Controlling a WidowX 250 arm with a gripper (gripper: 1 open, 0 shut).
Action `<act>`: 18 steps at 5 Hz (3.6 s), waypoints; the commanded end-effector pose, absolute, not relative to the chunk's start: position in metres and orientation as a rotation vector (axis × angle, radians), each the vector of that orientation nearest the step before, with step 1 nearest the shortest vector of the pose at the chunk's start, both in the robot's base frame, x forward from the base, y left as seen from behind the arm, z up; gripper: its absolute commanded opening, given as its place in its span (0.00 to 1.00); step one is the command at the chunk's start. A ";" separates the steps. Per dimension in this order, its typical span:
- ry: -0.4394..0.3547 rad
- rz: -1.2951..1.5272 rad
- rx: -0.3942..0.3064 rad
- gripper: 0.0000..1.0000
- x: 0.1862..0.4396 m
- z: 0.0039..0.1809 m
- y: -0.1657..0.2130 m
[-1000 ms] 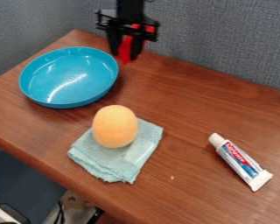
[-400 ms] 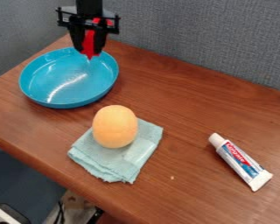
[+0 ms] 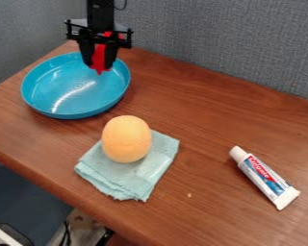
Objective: Put the red object on the blue plate
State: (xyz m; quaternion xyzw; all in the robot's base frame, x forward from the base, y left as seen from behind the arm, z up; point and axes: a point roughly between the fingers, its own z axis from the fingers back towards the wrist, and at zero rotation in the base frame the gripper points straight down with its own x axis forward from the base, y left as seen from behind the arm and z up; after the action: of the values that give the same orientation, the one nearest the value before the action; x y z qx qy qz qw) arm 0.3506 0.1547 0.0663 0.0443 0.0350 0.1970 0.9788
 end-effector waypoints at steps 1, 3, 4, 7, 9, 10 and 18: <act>0.012 0.425 0.115 0.00 0.358 0.086 0.166; 0.029 0.468 0.118 0.00 0.363 0.083 0.170; 0.040 0.489 0.122 0.00 0.364 0.081 0.172; 0.064 0.545 0.132 0.00 0.369 0.077 0.175; 0.077 0.574 0.140 0.00 0.372 0.074 0.177; 0.084 0.586 0.144 1.00 0.372 0.073 0.177; 0.068 0.631 0.102 0.00 0.385 0.086 0.177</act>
State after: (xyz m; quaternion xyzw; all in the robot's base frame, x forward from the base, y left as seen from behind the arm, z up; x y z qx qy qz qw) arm 0.3824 0.1681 0.0660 0.0487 0.0604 0.3007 0.9506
